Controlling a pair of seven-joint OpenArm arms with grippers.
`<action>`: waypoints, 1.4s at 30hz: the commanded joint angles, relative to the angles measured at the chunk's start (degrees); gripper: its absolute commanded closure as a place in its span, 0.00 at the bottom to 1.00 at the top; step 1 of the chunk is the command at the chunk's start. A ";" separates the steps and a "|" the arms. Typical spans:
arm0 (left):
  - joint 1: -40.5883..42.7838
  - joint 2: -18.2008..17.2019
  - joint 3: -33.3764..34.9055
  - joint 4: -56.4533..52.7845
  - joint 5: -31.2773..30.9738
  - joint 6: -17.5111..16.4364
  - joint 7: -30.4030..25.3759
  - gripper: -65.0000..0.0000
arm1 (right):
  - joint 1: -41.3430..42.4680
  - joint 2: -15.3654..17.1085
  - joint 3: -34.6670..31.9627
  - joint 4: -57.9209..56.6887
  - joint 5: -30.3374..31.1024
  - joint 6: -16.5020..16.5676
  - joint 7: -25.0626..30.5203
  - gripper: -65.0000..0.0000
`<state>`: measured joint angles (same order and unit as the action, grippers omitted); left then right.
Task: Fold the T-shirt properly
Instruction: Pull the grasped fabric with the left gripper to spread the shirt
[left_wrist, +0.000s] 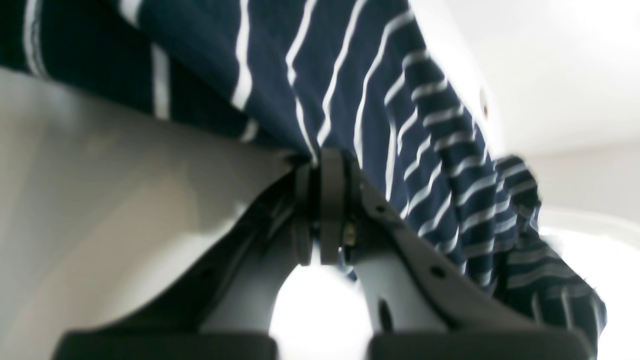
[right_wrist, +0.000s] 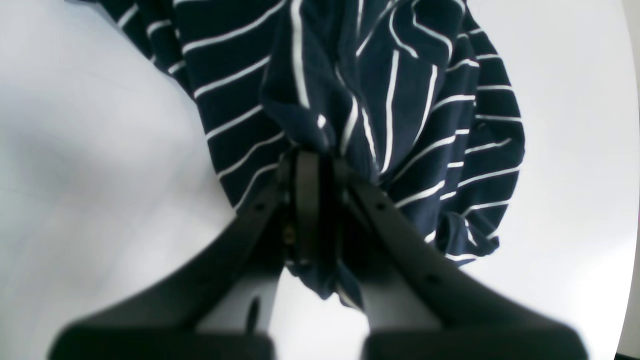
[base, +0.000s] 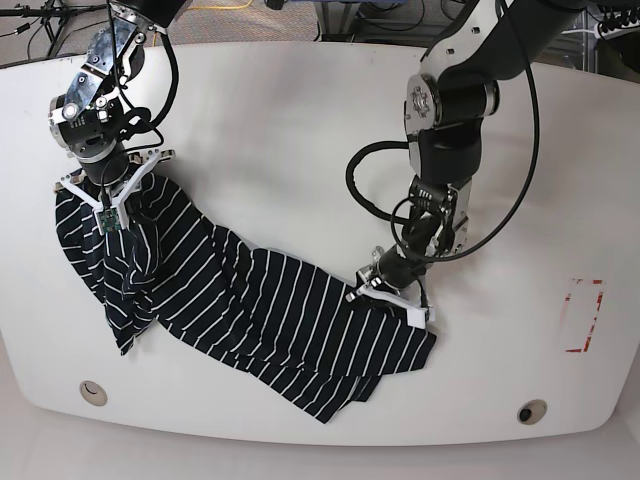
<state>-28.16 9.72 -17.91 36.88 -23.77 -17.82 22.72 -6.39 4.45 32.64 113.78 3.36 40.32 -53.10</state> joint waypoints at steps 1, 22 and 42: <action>3.15 -0.72 -0.15 9.67 0.43 1.78 4.14 1.00 | 0.72 0.61 0.19 0.91 0.73 -0.32 1.19 1.00; 21.53 -11.08 -0.33 49.31 -0.27 1.78 19.79 1.00 | 0.37 0.26 -2.27 0.91 0.64 -0.32 0.93 1.00; 12.03 -4.40 5.21 34.19 -3.09 9.08 19.52 0.21 | -0.42 0.26 -4.29 1.08 0.64 -0.32 0.93 1.00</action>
<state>-13.39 4.27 -13.19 72.34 -25.91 -8.29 43.62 -7.53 4.14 28.12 113.84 3.29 40.32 -53.15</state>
